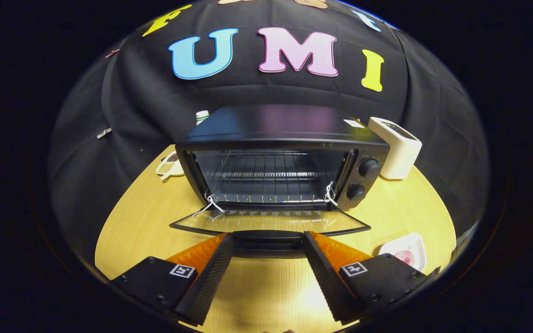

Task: Open the toaster oven, put the food inside, and close the toaster oven door.

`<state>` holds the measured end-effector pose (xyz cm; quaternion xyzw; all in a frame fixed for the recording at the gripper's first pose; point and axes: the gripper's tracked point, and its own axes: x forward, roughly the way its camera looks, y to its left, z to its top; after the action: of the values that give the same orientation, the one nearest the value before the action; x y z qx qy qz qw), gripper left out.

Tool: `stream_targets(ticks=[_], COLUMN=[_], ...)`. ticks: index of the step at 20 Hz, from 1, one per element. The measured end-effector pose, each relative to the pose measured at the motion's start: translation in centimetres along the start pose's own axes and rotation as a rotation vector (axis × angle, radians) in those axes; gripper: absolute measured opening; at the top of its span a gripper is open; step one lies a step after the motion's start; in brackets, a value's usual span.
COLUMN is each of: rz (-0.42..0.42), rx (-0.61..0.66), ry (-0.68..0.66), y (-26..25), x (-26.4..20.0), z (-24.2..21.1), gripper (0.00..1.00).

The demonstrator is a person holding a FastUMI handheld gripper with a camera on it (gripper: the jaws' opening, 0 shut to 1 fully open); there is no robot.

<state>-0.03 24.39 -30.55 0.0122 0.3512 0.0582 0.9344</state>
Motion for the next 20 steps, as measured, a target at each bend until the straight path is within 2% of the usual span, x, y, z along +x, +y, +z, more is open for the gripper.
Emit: stream_targets(ticks=[6, 9, 15, 20], rz=[0.04, 0.061, 0.159, 0.219], rx=[-0.004, 0.004, 0.032, 0.015], ry=[0.138, 0.16, 0.147, 0.154], y=[-0.1, -0.5, -1.2, -4.9], x=[1.0, 0.6, -1.9, -4.2], z=[-6.1, -7.4, -5.6, -3.2], gripper=[0.99, 0.99, 0.98, 0.99])
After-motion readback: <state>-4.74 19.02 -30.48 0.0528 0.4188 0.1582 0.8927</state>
